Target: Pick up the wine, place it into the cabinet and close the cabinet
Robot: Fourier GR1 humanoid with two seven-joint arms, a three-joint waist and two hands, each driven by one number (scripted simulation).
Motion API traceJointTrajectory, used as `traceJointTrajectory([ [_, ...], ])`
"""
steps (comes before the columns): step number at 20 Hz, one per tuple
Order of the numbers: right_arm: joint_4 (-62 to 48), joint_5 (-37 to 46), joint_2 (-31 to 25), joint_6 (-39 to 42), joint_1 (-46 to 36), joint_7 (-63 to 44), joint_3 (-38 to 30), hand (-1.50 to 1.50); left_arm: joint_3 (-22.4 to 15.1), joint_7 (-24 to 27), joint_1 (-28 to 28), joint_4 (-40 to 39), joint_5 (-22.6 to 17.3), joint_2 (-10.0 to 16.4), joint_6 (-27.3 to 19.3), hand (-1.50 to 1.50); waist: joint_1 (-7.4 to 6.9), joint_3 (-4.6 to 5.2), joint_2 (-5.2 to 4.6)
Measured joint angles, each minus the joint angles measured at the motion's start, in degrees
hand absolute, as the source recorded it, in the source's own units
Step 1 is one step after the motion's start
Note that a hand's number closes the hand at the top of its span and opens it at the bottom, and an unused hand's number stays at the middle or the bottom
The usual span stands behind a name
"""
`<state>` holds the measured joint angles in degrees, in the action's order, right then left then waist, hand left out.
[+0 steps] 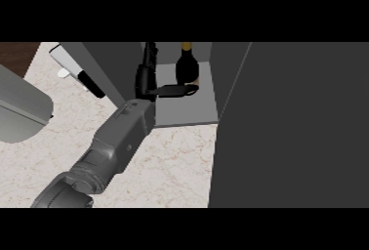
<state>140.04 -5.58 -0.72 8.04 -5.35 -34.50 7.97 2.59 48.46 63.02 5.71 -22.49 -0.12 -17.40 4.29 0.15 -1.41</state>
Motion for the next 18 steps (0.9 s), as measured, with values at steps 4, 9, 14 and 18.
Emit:
traceJointTrajectory([
  [4, 0.1, 0.1, 0.2, -1.3, -2.0, -1.9, 0.4, -1.50, 0.0, 0.3, -0.3, 0.4, -1.6, 0.0, 2.0, -1.50, 0.16, 0.00, 0.19],
  [9, 0.5, 0.1, 0.2, -1.2, 0.0, -0.8, 1.0, -1.50, -1.1, 0.6, -0.7, 1.1, -4.0, 0.0, 3.5, -1.50, 0.19, 0.02, 0.42],
  [14, 0.3, -0.2, 0.0, -0.9, 0.3, -0.7, 0.3, -1.50, -4.0, 0.5, -2.1, 3.1, -7.2, 0.0, 4.6, -1.50, 0.23, -0.08, 0.86],
  [18, 0.3, -0.3, -0.3, -0.6, 1.0, -0.5, -0.6, -1.50, -8.4, -0.1, -4.7, 6.7, -10.2, 0.0, 4.3, -1.50, -0.16, -0.10, 1.14],
])
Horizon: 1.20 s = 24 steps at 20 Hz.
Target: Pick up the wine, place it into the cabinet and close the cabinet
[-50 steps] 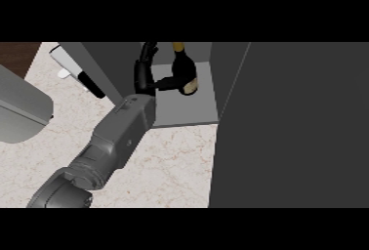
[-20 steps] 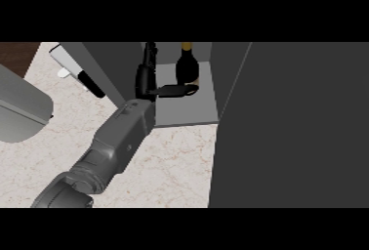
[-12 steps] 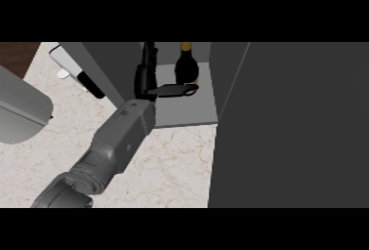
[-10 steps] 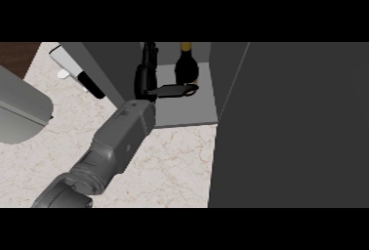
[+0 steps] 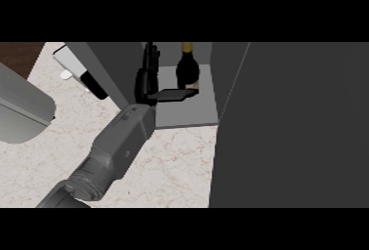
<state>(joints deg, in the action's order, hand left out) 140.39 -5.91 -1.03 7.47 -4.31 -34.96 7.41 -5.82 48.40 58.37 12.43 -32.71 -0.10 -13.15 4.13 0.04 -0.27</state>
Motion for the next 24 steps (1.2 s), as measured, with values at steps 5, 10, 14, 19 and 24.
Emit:
traceJointTrajectory([
  [5, -0.4, 0.5, 0.2, -0.9, -1.7, -0.3, 0.0, -1.50, -8.6, -1.5, -7.6, 8.7, -5.5, 0.1, -3.4, -1.50, -1.09, -0.01, 0.38],
  [10, -0.2, 1.1, 0.4, -1.4, -0.7, -0.2, 0.2, -1.50, -19.7, -3.3, -16.8, 22.6, -10.0, 0.1, -11.5, -1.50, -2.47, -0.03, 0.55],
  [14, 0.9, 1.5, -0.1, -1.7, 0.4, -0.6, -0.2, -1.50, -27.1, -4.8, -22.9, 34.2, -10.5, 0.1, -18.9, -1.50, -3.33, -0.06, 0.62],
  [19, 1.0, 1.9, -0.4, -1.8, 1.2, -0.3, -0.5, -1.50, -32.0, -7.8, -30.8, 48.5, -7.3, 0.7, -24.5, -1.50, -4.14, -0.07, 0.62],
  [24, 1.1, 2.5, -0.2, -2.2, 1.3, 0.1, 0.0, -1.50, -35.4, -9.5, -39.8, 60.9, -3.4, 3.0, -27.7, -1.50, -4.35, -0.05, 0.53],
])
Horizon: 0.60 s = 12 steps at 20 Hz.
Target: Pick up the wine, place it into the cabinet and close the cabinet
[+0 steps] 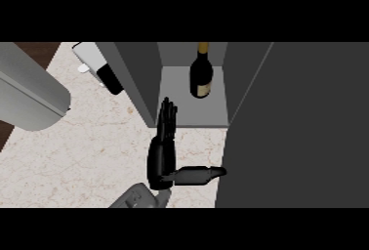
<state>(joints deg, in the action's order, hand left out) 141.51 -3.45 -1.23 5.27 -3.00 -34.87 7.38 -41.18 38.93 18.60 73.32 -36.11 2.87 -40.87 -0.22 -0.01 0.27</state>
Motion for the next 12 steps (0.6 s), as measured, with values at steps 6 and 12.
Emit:
traceJointTrajectory([
  [6, 0.6, -0.1, -0.8, 0.9, 1.4, 0.0, -1.1, -1.50, -2.9, -4.3, -8.1, 13.3, 4.3, 4.2, -4.9, -1.50, 0.07, -0.02, -0.05],
  [12, 0.5, -1.1, -1.6, 2.3, 0.6, -1.4, -2.3, -1.50, -4.4, -5.7, -15.2, 24.1, 6.4, 8.6, -4.5, -1.50, 0.03, -0.01, -0.09],
])
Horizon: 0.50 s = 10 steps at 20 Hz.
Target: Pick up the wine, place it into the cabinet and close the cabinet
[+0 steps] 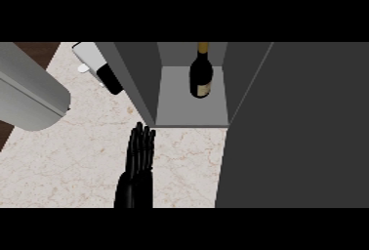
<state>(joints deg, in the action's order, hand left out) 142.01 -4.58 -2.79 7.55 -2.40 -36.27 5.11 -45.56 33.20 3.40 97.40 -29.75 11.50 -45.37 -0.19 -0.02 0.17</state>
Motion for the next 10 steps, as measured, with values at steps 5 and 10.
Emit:
traceJointTrajectory([
  [5, -0.9, -1.6, 0.1, 1.5, -0.9, -1.8, 1.0, 1.50, -1.7, -0.9, -4.5, 7.1, 1.1, 5.2, 2.3, -1.50, -0.07, -0.01, -0.01],
  [10, -0.9, -2.7, -0.6, 4.3, 0.5, -2.2, 2.4, 1.50, 0.3, -0.3, -8.3, 10.6, -0.3, 10.8, 8.6, -1.50, 0.08, 0.00, -0.04],
])
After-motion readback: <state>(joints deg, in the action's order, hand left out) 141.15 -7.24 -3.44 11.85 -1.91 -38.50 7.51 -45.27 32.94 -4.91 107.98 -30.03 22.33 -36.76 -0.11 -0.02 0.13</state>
